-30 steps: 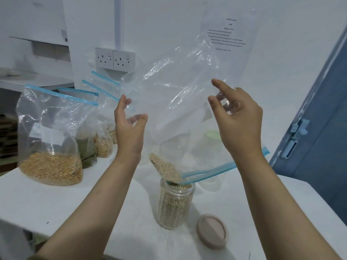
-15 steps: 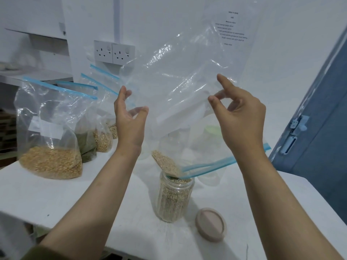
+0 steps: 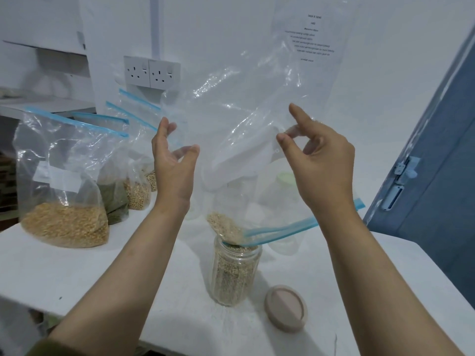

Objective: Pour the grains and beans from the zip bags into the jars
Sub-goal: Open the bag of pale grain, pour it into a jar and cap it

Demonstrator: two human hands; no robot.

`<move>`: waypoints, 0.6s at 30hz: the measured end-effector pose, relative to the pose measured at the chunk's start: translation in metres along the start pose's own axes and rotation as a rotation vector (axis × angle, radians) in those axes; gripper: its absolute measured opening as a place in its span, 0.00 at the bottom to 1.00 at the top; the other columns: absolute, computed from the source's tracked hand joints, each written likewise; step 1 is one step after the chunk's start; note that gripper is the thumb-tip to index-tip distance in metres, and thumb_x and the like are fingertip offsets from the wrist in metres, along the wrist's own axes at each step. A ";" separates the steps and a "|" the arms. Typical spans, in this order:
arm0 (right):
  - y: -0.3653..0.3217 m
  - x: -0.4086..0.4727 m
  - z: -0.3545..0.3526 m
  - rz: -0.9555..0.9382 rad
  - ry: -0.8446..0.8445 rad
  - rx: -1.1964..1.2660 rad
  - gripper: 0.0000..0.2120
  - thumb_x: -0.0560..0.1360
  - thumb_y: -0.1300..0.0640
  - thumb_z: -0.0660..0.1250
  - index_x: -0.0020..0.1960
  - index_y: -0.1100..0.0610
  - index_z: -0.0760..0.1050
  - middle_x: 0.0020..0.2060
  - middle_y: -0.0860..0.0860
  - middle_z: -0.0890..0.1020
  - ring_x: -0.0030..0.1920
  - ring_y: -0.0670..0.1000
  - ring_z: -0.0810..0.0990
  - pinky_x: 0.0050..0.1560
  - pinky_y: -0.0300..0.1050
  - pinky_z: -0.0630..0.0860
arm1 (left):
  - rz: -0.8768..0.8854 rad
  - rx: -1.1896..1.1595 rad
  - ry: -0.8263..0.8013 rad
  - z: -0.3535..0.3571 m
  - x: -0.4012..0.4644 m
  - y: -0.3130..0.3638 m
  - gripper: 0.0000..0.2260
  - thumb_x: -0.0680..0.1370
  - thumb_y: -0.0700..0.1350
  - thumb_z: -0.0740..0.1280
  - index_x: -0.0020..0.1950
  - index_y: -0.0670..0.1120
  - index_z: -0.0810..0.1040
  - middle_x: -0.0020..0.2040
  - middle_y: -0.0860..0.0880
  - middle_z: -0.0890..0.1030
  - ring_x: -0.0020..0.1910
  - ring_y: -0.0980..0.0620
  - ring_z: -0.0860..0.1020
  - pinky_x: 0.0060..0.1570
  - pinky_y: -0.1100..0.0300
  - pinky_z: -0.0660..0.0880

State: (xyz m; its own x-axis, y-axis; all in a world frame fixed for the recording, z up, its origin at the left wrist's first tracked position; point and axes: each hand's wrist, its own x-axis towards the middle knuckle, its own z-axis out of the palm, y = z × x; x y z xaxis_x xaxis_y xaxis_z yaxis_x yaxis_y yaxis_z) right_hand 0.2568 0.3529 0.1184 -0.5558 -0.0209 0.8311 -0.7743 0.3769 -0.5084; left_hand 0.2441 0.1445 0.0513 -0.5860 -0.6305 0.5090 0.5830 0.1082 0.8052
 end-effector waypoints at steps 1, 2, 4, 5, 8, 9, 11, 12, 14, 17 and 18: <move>0.001 0.000 0.000 0.005 0.002 0.004 0.20 0.77 0.57 0.71 0.68 0.50 0.76 0.44 0.46 0.83 0.30 0.42 0.68 0.45 0.28 0.68 | 0.005 0.004 0.001 0.000 0.000 0.000 0.30 0.79 0.38 0.66 0.78 0.54 0.60 0.69 0.60 0.69 0.50 0.61 0.76 0.62 0.56 0.74; 0.001 0.000 -0.001 0.008 0.006 0.001 0.20 0.77 0.57 0.71 0.68 0.50 0.76 0.44 0.45 0.82 0.30 0.43 0.68 0.44 0.29 0.68 | 0.009 0.010 -0.001 0.000 0.000 0.001 0.30 0.79 0.38 0.66 0.78 0.54 0.60 0.69 0.60 0.68 0.50 0.61 0.76 0.62 0.55 0.74; 0.002 0.001 -0.002 0.022 0.003 -0.001 0.20 0.77 0.57 0.71 0.68 0.50 0.76 0.43 0.44 0.82 0.29 0.43 0.67 0.45 0.29 0.69 | 0.013 0.018 -0.005 0.001 0.000 0.002 0.30 0.79 0.38 0.66 0.78 0.54 0.59 0.70 0.59 0.68 0.50 0.62 0.76 0.63 0.55 0.74; 0.002 0.002 -0.003 0.030 -0.001 0.003 0.20 0.77 0.56 0.71 0.69 0.50 0.76 0.43 0.44 0.82 0.29 0.43 0.67 0.45 0.29 0.69 | 0.013 0.022 -0.007 0.002 0.000 0.002 0.30 0.79 0.38 0.66 0.78 0.54 0.59 0.70 0.59 0.68 0.50 0.62 0.76 0.63 0.55 0.74; 0.003 0.001 -0.004 0.048 -0.005 0.015 0.21 0.77 0.56 0.71 0.69 0.50 0.75 0.43 0.45 0.82 0.29 0.43 0.66 0.47 0.30 0.71 | 0.013 0.023 -0.011 0.003 -0.001 0.003 0.30 0.80 0.38 0.66 0.78 0.54 0.59 0.70 0.59 0.68 0.50 0.62 0.76 0.63 0.55 0.74; 0.004 0.001 -0.005 0.051 -0.003 0.016 0.21 0.77 0.57 0.71 0.70 0.50 0.75 0.43 0.45 0.82 0.29 0.43 0.66 0.48 0.29 0.71 | 0.016 0.024 -0.011 0.004 -0.001 0.003 0.30 0.80 0.38 0.66 0.78 0.54 0.59 0.70 0.59 0.68 0.49 0.63 0.76 0.62 0.56 0.74; 0.004 0.001 -0.005 0.055 0.001 0.010 0.21 0.77 0.57 0.71 0.69 0.50 0.76 0.43 0.44 0.82 0.29 0.43 0.66 0.49 0.28 0.71 | 0.015 0.028 -0.013 0.005 0.000 0.004 0.30 0.80 0.38 0.66 0.78 0.54 0.59 0.69 0.60 0.68 0.49 0.64 0.76 0.61 0.57 0.74; 0.005 0.000 -0.006 0.058 0.000 0.012 0.20 0.77 0.57 0.70 0.69 0.50 0.76 0.43 0.43 0.81 0.29 0.44 0.66 0.48 0.28 0.71 | 0.016 0.028 -0.014 0.005 0.000 0.004 0.30 0.80 0.38 0.66 0.78 0.55 0.59 0.69 0.60 0.68 0.49 0.63 0.76 0.61 0.57 0.74; 0.006 0.000 -0.007 0.067 -0.001 0.025 0.20 0.78 0.57 0.70 0.69 0.50 0.76 0.42 0.43 0.81 0.29 0.44 0.66 0.48 0.28 0.71 | 0.018 0.032 -0.017 0.006 0.000 0.004 0.30 0.79 0.39 0.66 0.78 0.55 0.59 0.69 0.61 0.68 0.50 0.62 0.76 0.61 0.56 0.75; 0.007 -0.002 -0.008 0.065 0.019 0.033 0.21 0.78 0.57 0.70 0.70 0.51 0.75 0.43 0.44 0.81 0.29 0.44 0.66 0.50 0.27 0.70 | 0.032 0.043 -0.029 0.006 0.001 0.005 0.30 0.79 0.39 0.66 0.77 0.56 0.59 0.68 0.61 0.69 0.50 0.60 0.76 0.61 0.57 0.75; 0.007 -0.002 -0.008 0.066 0.023 0.038 0.20 0.78 0.58 0.70 0.69 0.50 0.75 0.42 0.44 0.81 0.29 0.44 0.66 0.50 0.27 0.70 | 0.038 0.045 -0.031 0.007 0.001 0.006 0.30 0.79 0.38 0.66 0.77 0.55 0.59 0.68 0.61 0.69 0.50 0.60 0.76 0.60 0.57 0.75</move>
State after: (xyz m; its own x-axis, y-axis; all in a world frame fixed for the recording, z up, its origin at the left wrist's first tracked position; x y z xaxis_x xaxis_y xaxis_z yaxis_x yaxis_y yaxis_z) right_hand 0.2555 0.3633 0.1148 -0.5991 0.0242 0.8003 -0.7475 0.3413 -0.5699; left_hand 0.2431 0.1498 0.0586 -0.5816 -0.6013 0.5479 0.5795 0.1664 0.7978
